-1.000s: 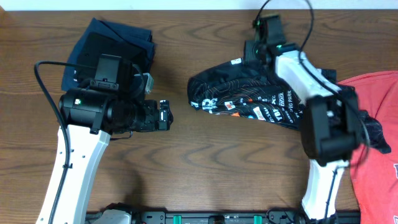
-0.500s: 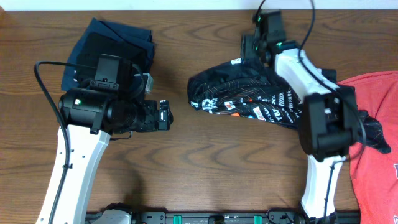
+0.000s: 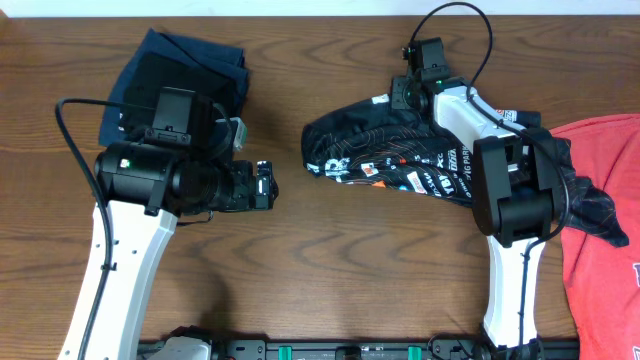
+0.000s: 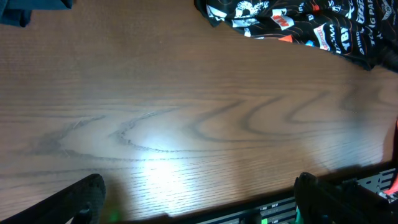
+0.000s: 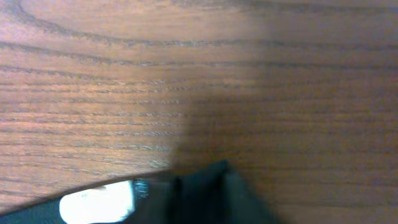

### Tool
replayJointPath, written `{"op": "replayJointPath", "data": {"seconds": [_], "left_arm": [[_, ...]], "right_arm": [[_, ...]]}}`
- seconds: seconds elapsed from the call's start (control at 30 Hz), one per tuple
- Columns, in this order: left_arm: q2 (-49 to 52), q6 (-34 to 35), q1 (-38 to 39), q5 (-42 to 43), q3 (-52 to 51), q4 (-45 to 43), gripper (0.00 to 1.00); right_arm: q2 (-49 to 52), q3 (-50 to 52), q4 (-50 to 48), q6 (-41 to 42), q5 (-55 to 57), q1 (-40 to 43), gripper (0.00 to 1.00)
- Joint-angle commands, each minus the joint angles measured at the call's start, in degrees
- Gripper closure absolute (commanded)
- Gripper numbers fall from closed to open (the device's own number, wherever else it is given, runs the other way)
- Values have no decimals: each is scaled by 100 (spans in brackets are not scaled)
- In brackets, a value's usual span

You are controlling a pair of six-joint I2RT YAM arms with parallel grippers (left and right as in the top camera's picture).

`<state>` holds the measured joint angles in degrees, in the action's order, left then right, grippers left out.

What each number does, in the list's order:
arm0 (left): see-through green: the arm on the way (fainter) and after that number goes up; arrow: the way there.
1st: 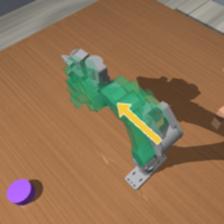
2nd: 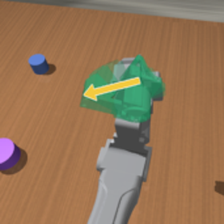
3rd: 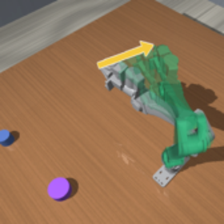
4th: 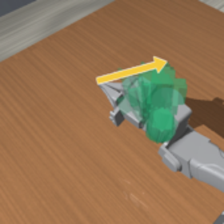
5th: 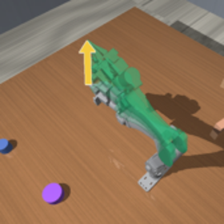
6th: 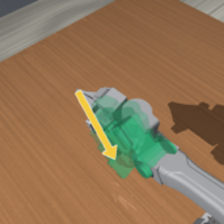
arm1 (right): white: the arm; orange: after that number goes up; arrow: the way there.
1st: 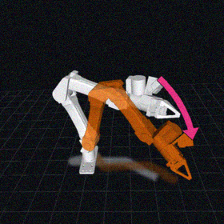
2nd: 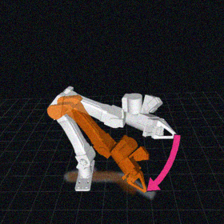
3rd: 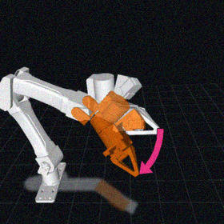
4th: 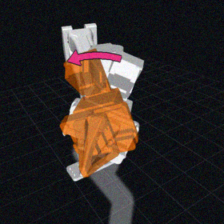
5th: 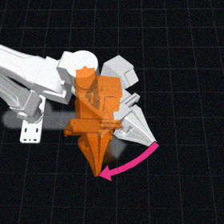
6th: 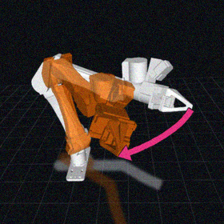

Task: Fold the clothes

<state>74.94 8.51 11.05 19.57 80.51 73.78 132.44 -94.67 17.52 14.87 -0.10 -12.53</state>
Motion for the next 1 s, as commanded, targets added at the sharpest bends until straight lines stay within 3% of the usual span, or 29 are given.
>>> {"op": "replayJointPath", "data": {"seconds": [0.0,0.53,0.97], "left_arm": [[-2,-103,17,52,120,33,2],[-2,-103,17,33,120,31,2],[-4,-114,17,33,120,76,2]], "right_arm": [[13,-22,48,92,-37,52,99],[-3587,-24,-188,-503,-1281,-199,99],[-4052,-26,127,-857,-1838,-1016,99]]}}
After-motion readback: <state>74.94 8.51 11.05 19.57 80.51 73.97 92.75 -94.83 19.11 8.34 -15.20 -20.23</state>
